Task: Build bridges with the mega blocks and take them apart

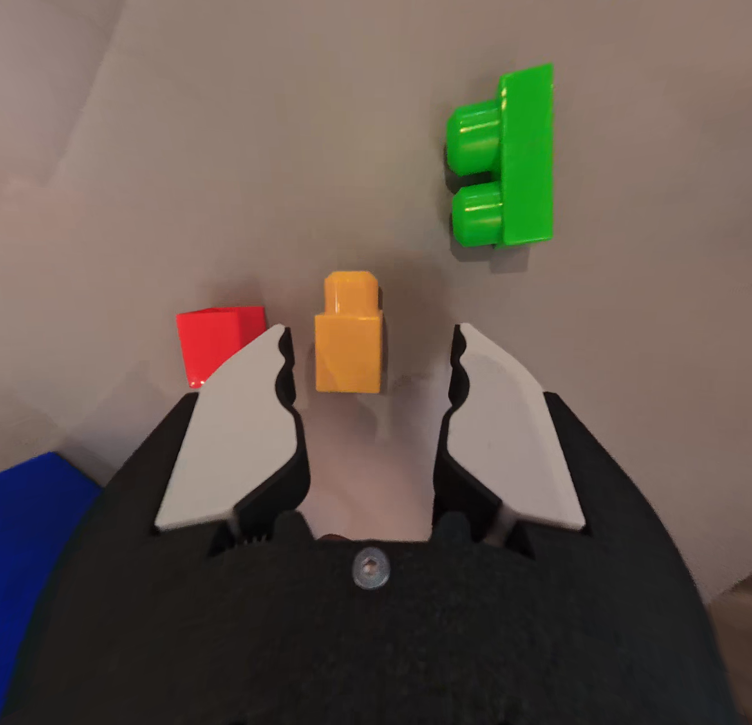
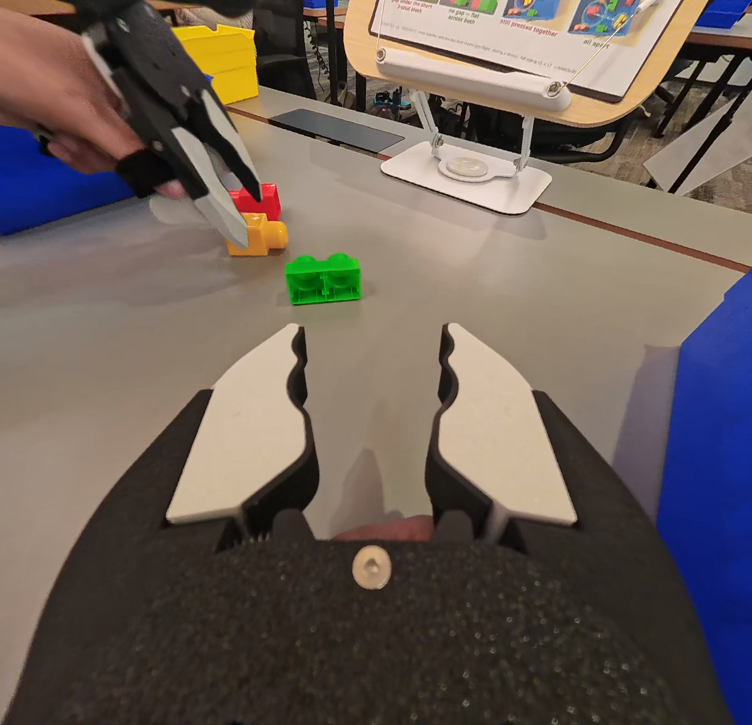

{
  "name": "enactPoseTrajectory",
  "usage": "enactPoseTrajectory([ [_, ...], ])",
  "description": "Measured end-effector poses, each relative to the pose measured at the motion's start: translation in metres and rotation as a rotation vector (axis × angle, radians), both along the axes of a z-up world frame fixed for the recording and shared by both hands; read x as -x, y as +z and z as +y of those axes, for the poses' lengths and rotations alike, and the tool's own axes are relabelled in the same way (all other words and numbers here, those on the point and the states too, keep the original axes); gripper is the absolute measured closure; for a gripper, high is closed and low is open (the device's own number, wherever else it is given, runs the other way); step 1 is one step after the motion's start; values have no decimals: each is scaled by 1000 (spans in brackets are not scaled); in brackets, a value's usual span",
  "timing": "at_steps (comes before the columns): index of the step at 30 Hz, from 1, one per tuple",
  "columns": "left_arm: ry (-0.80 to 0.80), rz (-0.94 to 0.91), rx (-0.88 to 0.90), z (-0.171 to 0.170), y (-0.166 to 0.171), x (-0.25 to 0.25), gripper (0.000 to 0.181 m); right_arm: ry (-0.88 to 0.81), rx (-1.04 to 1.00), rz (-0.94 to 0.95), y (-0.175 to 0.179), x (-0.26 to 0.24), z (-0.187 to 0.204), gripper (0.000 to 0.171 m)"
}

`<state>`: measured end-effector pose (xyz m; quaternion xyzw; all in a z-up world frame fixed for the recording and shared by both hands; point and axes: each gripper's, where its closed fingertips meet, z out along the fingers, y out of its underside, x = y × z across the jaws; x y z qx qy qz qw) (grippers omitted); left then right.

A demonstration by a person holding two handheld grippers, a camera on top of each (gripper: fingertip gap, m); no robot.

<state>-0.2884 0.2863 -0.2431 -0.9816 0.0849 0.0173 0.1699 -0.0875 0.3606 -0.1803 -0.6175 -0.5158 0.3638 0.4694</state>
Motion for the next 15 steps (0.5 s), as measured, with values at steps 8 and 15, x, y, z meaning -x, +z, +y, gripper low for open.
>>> enactPoseTrajectory([
  [8,9,-31,211,16,-17,5,131,4,0,-2,1,0,-1,108],
  [15,-11,-1,261,12,-29,9,153,-8,0,7,4,-4,3,109],
])
